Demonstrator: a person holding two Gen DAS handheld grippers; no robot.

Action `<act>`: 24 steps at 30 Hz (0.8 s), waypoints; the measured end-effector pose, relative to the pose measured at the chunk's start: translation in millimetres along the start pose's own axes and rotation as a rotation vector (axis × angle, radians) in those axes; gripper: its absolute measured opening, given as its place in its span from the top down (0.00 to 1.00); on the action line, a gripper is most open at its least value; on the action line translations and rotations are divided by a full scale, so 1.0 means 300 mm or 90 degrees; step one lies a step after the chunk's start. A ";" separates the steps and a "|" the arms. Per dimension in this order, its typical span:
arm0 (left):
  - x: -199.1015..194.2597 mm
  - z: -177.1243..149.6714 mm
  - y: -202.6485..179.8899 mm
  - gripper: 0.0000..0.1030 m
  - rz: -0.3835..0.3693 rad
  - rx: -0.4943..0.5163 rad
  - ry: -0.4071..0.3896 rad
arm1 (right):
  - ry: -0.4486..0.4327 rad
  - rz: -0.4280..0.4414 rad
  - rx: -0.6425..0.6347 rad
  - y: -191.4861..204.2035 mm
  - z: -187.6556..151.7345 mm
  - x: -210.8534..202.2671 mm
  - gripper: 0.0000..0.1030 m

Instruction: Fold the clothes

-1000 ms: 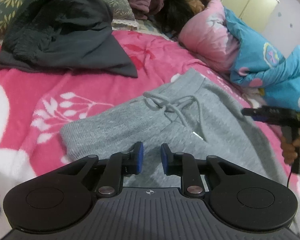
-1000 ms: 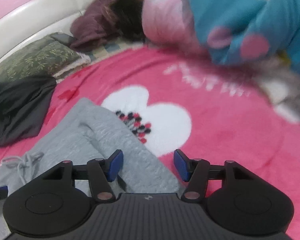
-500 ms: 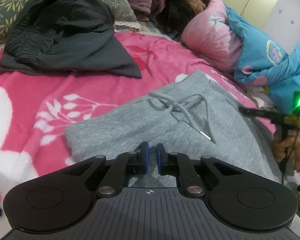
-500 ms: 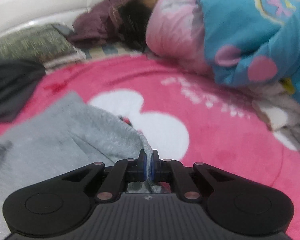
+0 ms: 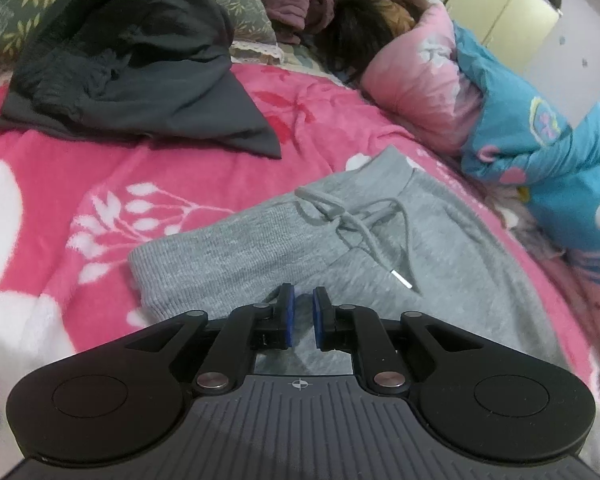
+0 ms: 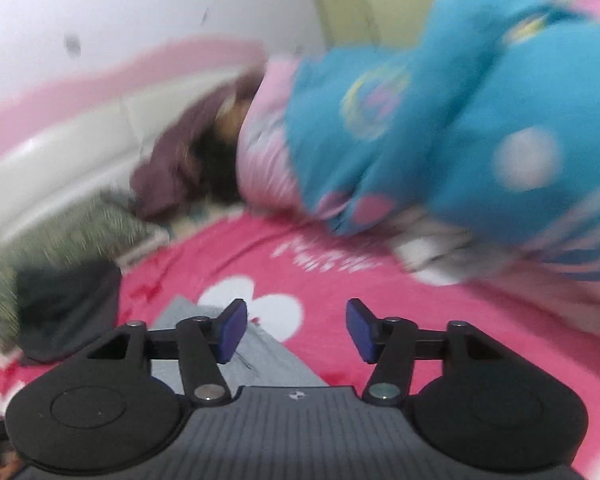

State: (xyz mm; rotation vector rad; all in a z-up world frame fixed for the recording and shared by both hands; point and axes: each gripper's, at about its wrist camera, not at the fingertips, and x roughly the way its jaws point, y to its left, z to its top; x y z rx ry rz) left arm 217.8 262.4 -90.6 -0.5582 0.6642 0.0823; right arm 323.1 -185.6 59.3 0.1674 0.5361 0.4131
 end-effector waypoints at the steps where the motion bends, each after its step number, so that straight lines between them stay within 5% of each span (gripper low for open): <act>1: -0.008 0.001 0.003 0.87 -0.006 -0.012 -0.005 | -0.024 -0.011 0.016 -0.036 -0.006 -0.128 0.42; 8: -0.127 0.005 -0.015 0.79 -0.014 -0.039 -0.098 | -0.181 -0.151 0.098 -0.177 -0.163 -1.022 0.39; 13: -0.253 -0.045 -0.136 0.78 -0.081 0.013 -0.142 | -0.211 -0.241 0.168 -0.195 -0.435 -1.418 0.34; 19: -0.289 -0.285 -0.497 0.76 -0.286 0.168 0.024 | -0.115 -0.275 0.294 -0.317 -0.680 -1.374 0.34; 24: -0.213 -0.566 -0.745 0.76 -0.324 0.299 0.130 | 0.003 -0.333 0.366 -0.450 -0.735 -1.145 0.34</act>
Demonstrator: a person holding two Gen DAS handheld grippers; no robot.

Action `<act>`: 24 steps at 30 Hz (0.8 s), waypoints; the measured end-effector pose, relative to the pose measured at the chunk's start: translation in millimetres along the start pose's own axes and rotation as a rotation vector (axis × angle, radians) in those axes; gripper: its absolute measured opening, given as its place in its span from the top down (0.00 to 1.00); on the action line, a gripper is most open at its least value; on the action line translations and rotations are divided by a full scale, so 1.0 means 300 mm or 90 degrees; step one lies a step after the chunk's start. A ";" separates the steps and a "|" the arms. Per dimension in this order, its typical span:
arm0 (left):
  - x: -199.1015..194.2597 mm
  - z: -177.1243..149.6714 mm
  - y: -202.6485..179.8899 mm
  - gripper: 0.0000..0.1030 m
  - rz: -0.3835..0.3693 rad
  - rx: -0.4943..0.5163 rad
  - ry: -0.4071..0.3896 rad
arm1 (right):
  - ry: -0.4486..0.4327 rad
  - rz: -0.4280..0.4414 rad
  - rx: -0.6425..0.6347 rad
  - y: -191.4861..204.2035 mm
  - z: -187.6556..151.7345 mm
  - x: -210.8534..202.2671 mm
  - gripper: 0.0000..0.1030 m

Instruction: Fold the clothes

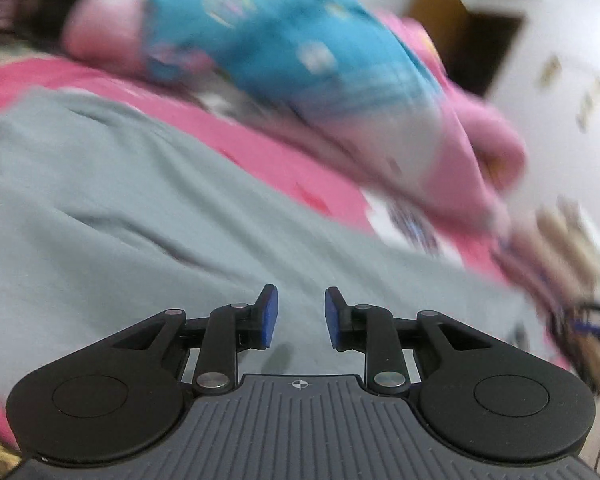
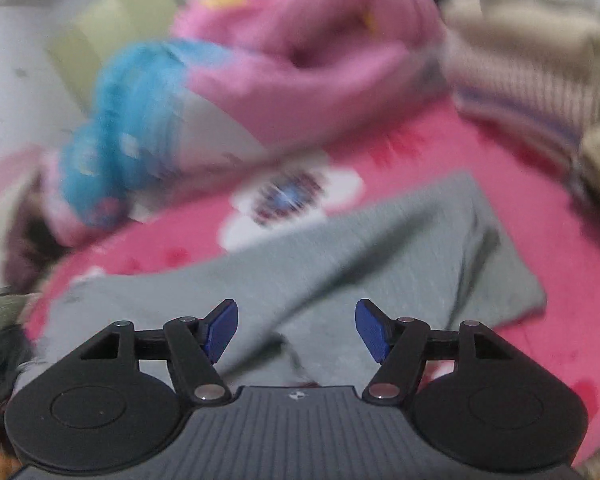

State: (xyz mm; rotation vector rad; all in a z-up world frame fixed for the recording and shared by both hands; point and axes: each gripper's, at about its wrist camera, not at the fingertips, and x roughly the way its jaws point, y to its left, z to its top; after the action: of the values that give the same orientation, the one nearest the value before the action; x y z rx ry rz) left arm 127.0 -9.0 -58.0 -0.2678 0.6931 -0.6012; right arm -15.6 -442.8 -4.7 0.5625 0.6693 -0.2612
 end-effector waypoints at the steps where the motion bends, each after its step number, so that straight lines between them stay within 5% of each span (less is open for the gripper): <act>1: 0.042 -0.012 -0.018 0.76 -0.005 0.005 0.018 | 0.010 -0.021 0.014 -0.002 0.012 0.043 0.34; 6: 0.123 -0.010 -0.053 0.76 0.007 0.047 0.024 | 0.047 -0.077 0.030 0.028 0.089 0.234 0.29; 10: 0.129 -0.028 -0.048 0.76 -0.009 0.049 0.035 | 0.134 -0.114 0.023 0.024 0.066 0.399 0.25; 12: 0.132 -0.033 -0.045 0.76 -0.010 0.048 0.036 | 0.103 -0.112 -0.003 0.041 0.033 0.397 0.26; 16: 0.138 -0.036 -0.049 0.76 -0.014 0.053 0.033 | 0.092 -0.061 -0.020 0.058 -0.017 0.327 0.91; 21: 0.140 -0.034 -0.047 0.76 -0.015 0.044 0.024 | 0.043 0.084 -0.021 0.124 -0.093 0.102 0.95; 24: 0.140 -0.031 -0.044 0.76 -0.016 0.035 0.015 | 0.068 0.197 -0.048 0.190 -0.207 0.008 0.95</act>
State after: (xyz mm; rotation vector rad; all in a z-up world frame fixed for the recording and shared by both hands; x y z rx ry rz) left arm 140.7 -45.1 -81.2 -0.2184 0.6955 -0.6469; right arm -22.6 -360.8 -23.2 0.6016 0.6825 0.0834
